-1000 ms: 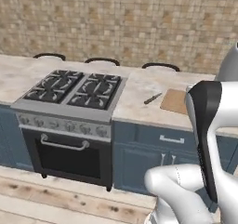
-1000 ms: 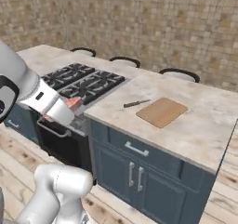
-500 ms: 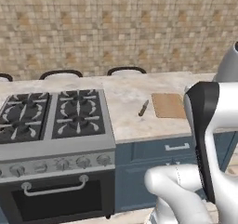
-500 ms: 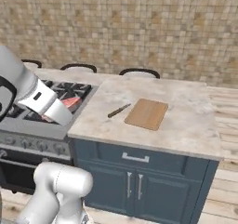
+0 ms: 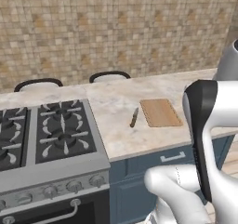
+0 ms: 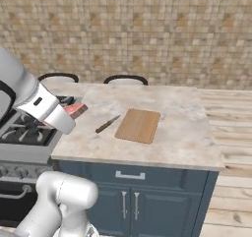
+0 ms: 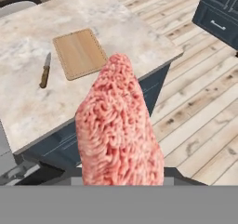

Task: Retrieve the steak from the fridge and place it on the cutting board.

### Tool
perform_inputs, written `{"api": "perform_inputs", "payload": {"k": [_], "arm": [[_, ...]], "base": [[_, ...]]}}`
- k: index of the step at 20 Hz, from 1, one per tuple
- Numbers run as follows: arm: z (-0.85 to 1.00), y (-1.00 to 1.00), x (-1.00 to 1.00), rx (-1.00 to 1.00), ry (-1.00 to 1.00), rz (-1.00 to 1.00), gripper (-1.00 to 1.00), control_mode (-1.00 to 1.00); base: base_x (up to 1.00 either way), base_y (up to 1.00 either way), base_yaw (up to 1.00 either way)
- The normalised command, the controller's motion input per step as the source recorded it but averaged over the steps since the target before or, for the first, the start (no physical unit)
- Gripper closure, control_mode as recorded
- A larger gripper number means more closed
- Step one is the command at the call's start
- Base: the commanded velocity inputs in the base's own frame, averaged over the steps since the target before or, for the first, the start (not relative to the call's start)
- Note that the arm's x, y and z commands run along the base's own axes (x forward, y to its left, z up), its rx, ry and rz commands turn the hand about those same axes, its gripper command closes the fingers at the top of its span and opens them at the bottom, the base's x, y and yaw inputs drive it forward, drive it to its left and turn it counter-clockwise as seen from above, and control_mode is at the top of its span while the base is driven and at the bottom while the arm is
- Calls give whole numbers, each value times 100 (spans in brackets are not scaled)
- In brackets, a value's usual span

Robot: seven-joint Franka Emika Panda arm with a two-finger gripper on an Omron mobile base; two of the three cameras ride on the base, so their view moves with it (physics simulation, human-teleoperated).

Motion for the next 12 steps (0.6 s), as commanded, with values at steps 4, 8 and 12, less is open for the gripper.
{"api": "perform_inputs", "payload": {"k": [4, 8, 12], "arm": [[0, 0, 0, 0, 0, 0, 100, 100], [0, 0, 0, 0, 0, 0, 100, 100], [0, 0, 0, 0, 0, 0, 100, 100]], "base": [[37, 0, 0], [51, -1, 0], [48, -5, 0]]}}
